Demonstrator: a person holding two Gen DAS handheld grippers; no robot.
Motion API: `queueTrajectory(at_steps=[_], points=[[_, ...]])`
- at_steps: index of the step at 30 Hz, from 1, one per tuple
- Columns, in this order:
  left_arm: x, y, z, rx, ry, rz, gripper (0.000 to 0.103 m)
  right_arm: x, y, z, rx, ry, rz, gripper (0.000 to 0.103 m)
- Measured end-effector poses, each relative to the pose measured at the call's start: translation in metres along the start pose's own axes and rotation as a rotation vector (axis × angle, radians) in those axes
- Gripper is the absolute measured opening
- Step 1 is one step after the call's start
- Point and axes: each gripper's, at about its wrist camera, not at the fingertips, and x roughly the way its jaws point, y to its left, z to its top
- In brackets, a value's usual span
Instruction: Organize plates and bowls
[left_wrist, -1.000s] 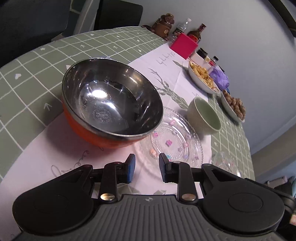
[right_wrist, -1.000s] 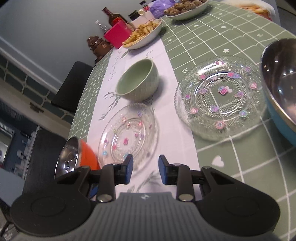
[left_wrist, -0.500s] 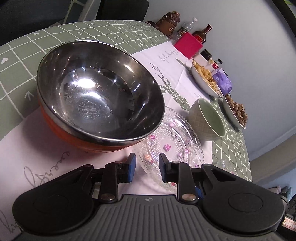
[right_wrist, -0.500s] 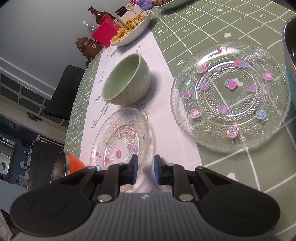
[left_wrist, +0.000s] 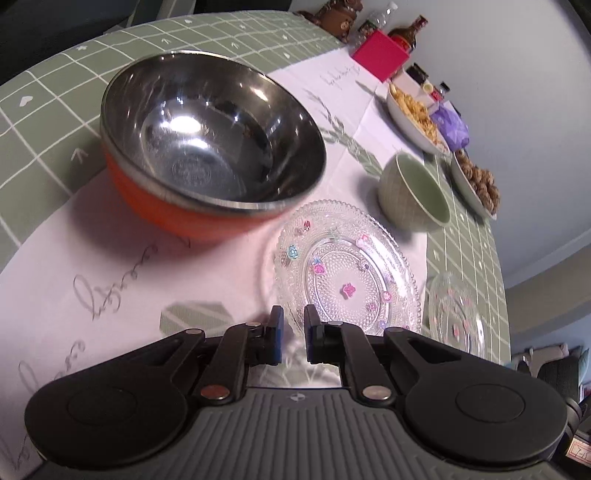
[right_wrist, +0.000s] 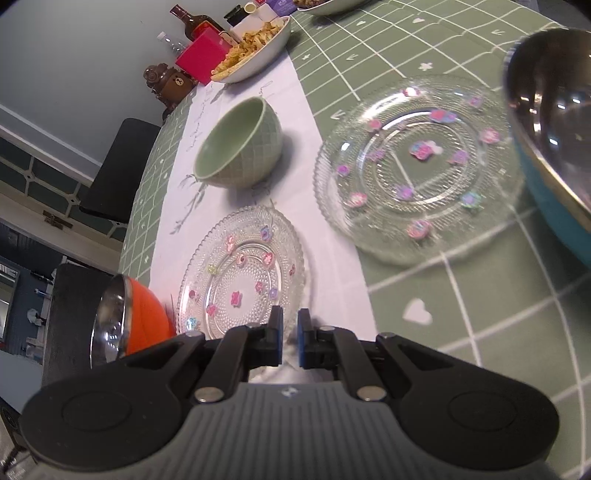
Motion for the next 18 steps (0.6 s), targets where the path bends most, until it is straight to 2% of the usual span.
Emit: queueTrajectory(at_steps=[6,8,9,10,11,13,15,18], points=[[-0.011,-0.002,-0.014,0.076,0.036,0.007,0.014,-0.019,-0.007,-0.016,-0.029,0.026,-0.018,0.006],[-0.017,-0.001,-0.014,0.097,0.007,0.023,0.015,-0.023,-0.005,-0.019,-0.066,0.015,-0.029,0.012],[-0.021,0.000,-0.013,0.113,-0.026,0.031,0.018,-0.026,-0.004,-0.019,-0.093,-0.001,-0.035,0.013],[-0.023,0.000,-0.011,0.130,-0.053,0.035,0.022,-0.029,-0.003,-0.019,-0.120,-0.022,-0.037,0.020],[-0.025,0.000,-0.009,0.138,-0.078,0.032,0.032,-0.031,-0.003,-0.018,-0.135,-0.046,-0.034,0.024],[-0.023,0.003,-0.003,0.119,-0.092,0.006,0.034,-0.033,-0.004,-0.014,-0.134,-0.075,-0.014,0.025],[-0.017,0.008,0.001,0.078,-0.071,-0.023,0.034,-0.030,-0.008,-0.007,-0.109,-0.090,0.009,0.025],[-0.008,0.008,0.003,0.073,-0.070,-0.025,0.034,-0.025,-0.016,0.000,-0.075,-0.108,0.009,0.025]])
